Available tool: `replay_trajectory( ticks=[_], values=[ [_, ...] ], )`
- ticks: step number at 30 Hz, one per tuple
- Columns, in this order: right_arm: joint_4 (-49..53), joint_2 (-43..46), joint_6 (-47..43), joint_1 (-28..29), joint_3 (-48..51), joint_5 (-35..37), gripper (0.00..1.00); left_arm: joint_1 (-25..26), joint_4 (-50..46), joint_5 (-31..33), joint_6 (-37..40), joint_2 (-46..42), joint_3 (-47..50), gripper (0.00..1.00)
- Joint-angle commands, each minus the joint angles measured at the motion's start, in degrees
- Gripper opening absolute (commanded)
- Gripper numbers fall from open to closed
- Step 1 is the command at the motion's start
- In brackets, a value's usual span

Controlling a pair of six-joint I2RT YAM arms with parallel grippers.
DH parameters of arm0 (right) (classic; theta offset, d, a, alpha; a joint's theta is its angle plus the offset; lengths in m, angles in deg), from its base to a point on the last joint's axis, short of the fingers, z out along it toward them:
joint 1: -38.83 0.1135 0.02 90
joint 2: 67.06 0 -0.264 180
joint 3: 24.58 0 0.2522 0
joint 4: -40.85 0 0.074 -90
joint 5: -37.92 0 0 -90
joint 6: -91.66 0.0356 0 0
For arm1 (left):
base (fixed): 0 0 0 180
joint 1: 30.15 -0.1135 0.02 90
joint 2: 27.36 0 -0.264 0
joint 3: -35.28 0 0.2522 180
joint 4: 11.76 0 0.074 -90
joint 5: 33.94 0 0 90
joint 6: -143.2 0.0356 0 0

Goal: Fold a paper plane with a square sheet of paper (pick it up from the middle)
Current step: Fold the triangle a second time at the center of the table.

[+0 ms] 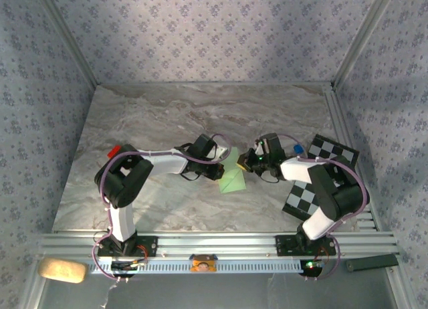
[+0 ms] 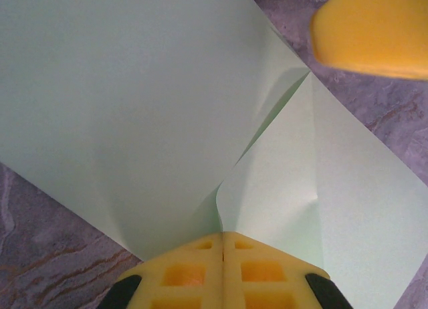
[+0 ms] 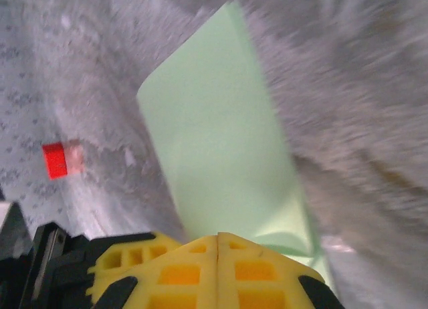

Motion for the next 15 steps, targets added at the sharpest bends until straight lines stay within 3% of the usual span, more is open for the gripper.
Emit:
replay_trajectory(
  ticks=[1,15],
  values=[
    [2.31,-0.92,-1.67,1.7,-1.36,-3.27,0.02,-0.27,-3.82,1.31,0.97,1.56,-0.37,0.0],
    [3.14,-4.72,-2.25,1.35,4.39,0.1,0.0,-0.2,-4.84,1.29,1.1,1.34,-1.24,0.0]
  ],
)
